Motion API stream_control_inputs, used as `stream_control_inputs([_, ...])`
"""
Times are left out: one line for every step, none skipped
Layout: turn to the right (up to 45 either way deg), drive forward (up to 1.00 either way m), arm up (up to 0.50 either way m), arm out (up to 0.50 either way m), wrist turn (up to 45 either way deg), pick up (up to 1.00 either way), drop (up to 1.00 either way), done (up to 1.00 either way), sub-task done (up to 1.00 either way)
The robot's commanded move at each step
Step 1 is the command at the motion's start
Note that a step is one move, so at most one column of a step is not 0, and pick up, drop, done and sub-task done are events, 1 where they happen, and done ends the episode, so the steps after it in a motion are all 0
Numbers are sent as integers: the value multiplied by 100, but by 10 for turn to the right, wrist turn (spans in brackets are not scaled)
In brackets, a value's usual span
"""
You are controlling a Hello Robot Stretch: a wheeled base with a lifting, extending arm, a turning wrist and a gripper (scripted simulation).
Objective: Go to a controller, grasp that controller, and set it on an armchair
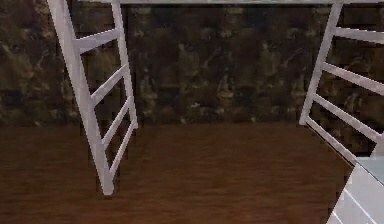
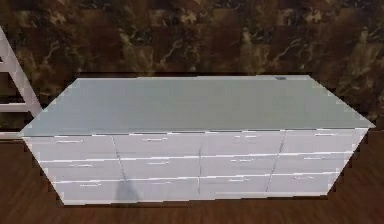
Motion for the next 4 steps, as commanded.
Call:
stream_control_inputs([-30, 0, 0, 0, 0, 0, 0, 0, 0])
stream_control_inputs([450, 0, 0, 0, 0, 0, 0, 0, 0])
stream_control_inputs([450, 0, 0, 0, 0, 0, 0, 0, 0])
stream_control_inputs([0, 5, 0, 0, 0, 0, 0, 0, 0])
